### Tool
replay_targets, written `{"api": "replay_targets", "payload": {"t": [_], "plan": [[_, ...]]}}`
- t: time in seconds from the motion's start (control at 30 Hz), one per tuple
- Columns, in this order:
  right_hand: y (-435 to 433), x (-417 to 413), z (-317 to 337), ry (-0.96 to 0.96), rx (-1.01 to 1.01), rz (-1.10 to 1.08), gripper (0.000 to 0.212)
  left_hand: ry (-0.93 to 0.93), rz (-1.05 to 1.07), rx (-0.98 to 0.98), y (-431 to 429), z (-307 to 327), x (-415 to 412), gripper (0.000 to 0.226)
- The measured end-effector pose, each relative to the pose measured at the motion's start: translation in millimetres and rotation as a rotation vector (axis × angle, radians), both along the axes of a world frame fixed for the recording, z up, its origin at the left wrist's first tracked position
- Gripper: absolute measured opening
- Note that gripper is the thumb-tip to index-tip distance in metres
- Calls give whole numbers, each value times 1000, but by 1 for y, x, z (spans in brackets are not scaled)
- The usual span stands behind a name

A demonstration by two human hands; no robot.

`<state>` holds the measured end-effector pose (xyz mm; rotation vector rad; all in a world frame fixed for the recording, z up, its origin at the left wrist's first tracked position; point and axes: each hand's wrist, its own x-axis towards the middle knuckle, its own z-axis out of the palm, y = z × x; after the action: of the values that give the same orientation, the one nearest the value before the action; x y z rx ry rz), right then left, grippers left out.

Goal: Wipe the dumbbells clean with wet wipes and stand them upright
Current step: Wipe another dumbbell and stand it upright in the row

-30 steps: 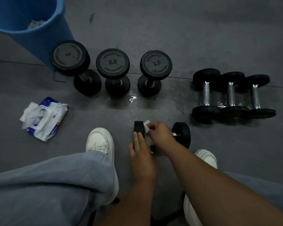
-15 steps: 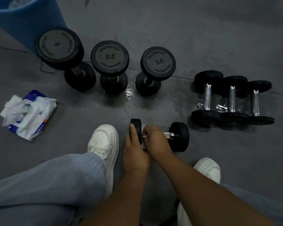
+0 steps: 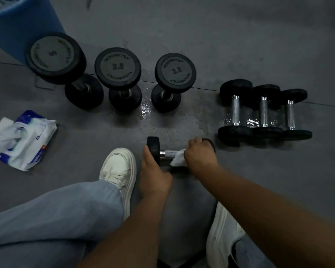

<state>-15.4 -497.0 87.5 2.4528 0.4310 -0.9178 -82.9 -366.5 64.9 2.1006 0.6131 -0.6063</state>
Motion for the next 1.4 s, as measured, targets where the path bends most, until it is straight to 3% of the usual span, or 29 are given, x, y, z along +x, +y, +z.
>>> {"api": "replay_targets", "payload": {"t": [0.1,0.2,0.33,0.5,0.6,0.7,0.9,1.03,1.13,1.23,1.4], "plan": [[0,-2,6,45,134,-112,33,-1,-3,15,-1,0,1,101],[-5,4,10,-89,223,-166,31,-10,-12,23,-2,0,0,101],[6,-6,-1,118,119,-246,42,-3,-10,38,-3,0,2,102],[2,-12,-12,-15,-5,-120,35,32,-34,69,-6,-1,5,110],[1,-10,-13,-16,115,-157,29,46,-48,62,-6,-2,6,113],[-13,-11,-14,-136,263,-193,27,46,-39,35,-6,-3,9,114],[-4,-3,-8,-102,304,-241,29,16,-20,42,-8,-5,12,109],[1,-2,-15,-78,146,-294,38,43,-10,79,-13,-6,24,109],[12,12,-11,3,277,-432,33,102,-14,90,-13,-8,34,108],[2,20,-2,-154,331,-422,34,137,-20,67,-12,-7,42,106],[-8,20,-7,-2,515,-665,23,142,-85,45,-8,1,48,111]]}}
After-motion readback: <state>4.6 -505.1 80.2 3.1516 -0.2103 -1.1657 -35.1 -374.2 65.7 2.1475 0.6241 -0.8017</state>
